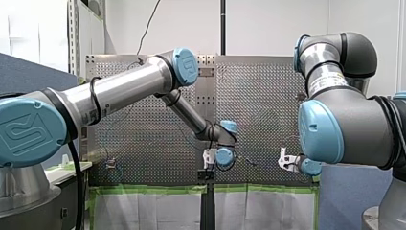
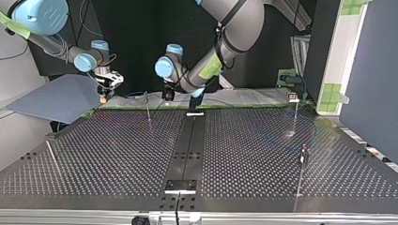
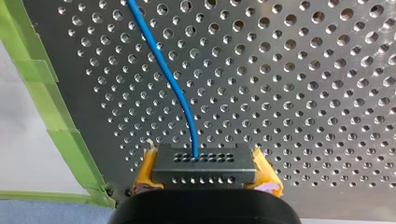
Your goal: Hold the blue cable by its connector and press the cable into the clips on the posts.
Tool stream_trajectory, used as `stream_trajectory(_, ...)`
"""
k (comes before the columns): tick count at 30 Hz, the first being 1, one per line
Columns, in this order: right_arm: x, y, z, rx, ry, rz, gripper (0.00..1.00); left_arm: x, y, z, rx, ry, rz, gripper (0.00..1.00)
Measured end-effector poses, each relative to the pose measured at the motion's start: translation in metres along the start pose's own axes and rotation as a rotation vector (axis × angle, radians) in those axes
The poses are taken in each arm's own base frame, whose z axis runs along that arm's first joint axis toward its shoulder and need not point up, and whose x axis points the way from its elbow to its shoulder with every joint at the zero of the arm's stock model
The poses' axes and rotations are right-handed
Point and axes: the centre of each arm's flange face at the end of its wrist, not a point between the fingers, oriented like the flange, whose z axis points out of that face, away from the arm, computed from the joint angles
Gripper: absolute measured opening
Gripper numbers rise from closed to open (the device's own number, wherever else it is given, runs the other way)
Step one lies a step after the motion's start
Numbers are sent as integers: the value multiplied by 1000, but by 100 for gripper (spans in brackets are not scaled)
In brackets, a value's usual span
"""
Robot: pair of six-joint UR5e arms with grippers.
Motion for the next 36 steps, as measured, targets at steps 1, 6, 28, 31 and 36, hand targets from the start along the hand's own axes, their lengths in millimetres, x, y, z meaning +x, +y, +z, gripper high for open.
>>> stream_trajectory(1,0,0,0,0,0,0,0,2,0,-1,1,-1,0,0)
stream_trajectory(6,0,-1,0,0,1,0,0,4,2,-1,0,-6,-3,0)
stream_trajectory(28,1,-4,1,7,4,-2,0,14,-16,22,21,16,-61,0)
stream_trajectory(31,0,-3,1,-4,3,-4,0,17,-17,19,20,34,-39,0)
stream_trajectory(36,-2,-1,-2,-35,-14,-22,0,36,-17,3,26,72,23,0)
